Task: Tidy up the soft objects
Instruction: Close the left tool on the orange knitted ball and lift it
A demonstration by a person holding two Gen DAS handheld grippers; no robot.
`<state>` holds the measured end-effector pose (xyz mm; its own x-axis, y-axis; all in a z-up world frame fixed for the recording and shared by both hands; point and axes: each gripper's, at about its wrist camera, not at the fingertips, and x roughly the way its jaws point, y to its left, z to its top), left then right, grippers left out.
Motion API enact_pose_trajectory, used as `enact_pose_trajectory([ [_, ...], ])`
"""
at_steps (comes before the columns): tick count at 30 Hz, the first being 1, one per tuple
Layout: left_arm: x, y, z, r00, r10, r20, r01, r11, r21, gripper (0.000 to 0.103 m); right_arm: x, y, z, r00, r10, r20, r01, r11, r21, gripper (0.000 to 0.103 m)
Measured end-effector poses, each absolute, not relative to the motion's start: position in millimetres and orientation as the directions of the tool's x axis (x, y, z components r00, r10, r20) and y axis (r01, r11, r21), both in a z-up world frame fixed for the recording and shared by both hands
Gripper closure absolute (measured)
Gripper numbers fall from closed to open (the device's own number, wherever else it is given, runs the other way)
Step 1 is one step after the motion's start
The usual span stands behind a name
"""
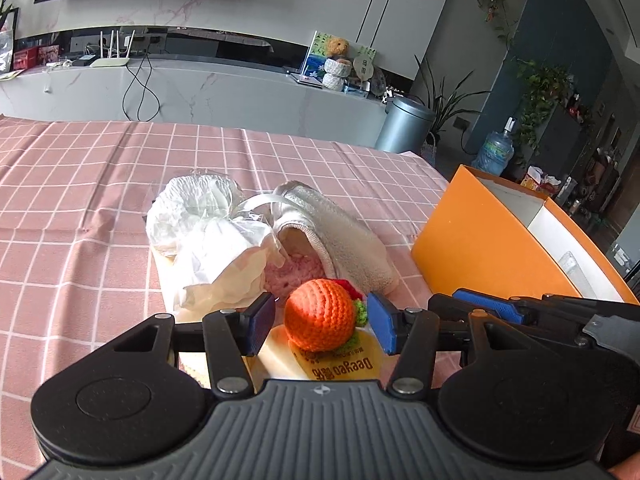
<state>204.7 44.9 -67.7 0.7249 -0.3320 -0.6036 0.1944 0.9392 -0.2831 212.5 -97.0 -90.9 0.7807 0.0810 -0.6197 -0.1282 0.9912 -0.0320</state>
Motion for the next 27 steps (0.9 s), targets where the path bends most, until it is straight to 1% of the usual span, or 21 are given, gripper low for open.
enact_pose_trajectory([
  [2, 207.1, 45.8, -70.5, 0.716, -0.354, -0.602, 0.201, 0.93, -0.308, 0.045, 214.2, -97.1, -91.7, 0.784, 0.079, -0.616, -0.125, 0.992, -0.032, 0.089],
  [3, 209.9, 46.3, -71.6, 0.709, -0.371, -0.599, 0.206, 0.922, -0.328, 0.049, 214.9, -96.8, -92.2, 0.787, 0.077, -0.612, -0.127, 0.991, -0.039, 0.089],
  [6, 208.2, 48.4, -73.5, 0.715, -0.379, -0.587, 0.204, 0.917, -0.343, 0.05, 215.9, -95.7, -93.2, 0.791, 0.076, -0.607, -0.132, 0.99, -0.049, 0.089],
  [7, 207.2, 49.7, -72.8, 0.718, -0.381, -0.583, 0.203, 0.915, -0.349, 0.055, 216.3, -95.5, -93.2, 0.791, 0.079, -0.607, -0.135, 0.99, -0.047, 0.088],
  [8, 204.8, 50.5, -71.0, 0.724, -0.382, -0.575, 0.203, 0.914, -0.351, 0.058, 216.8, -95.7, -92.9, 0.789, 0.086, -0.608, -0.139, 0.989, -0.04, 0.087],
  [11, 198.1, 53.5, -65.0, 0.729, -0.352, -0.588, 0.186, 0.927, -0.324, 0.058, 217.0, -94.8, -91.8, 0.788, 0.11, -0.605, -0.156, 0.987, -0.023, 0.087],
  [14, 187.8, 63.4, -58.2, 0.743, -0.325, -0.585, 0.154, 0.934, -0.323, 0.058, 214.4, -88.8, -89.0, 0.794, 0.139, -0.592, -0.186, 0.982, -0.018, 0.087],
  [20, 165.7, 91.2, -48.8, 0.765, -0.235, -0.599, 0.083, 0.959, -0.27, 0.058, 208.5, -66.9, -86.7, 0.765, 0.261, -0.588, -0.314, 0.949, 0.014, 0.087],
  [22, 162.4, 102.7, -49.8, 0.762, -0.181, -0.622, 0.038, 0.971, -0.237, 0.058, 208.0, -54.5, -87.7, 0.742, 0.311, -0.594, -0.373, 0.928, 0.021, 0.084],
  [23, 160.9, 109.6, -51.4, 0.761, -0.158, -0.63, 0.013, 0.973, -0.229, 0.058, 207.4, -47.2, -88.3, 0.729, 0.33, -0.6, -0.401, 0.916, 0.017, 0.081],
  [27, 157.2, 132.8, -56.4, 0.756, -0.119, -0.644, -0.055, 0.969, -0.242, 0.058, 206.0, -19.1, -91.1, 0.697, 0.376, -0.611, -0.486, 0.874, -0.017, 0.079],
])
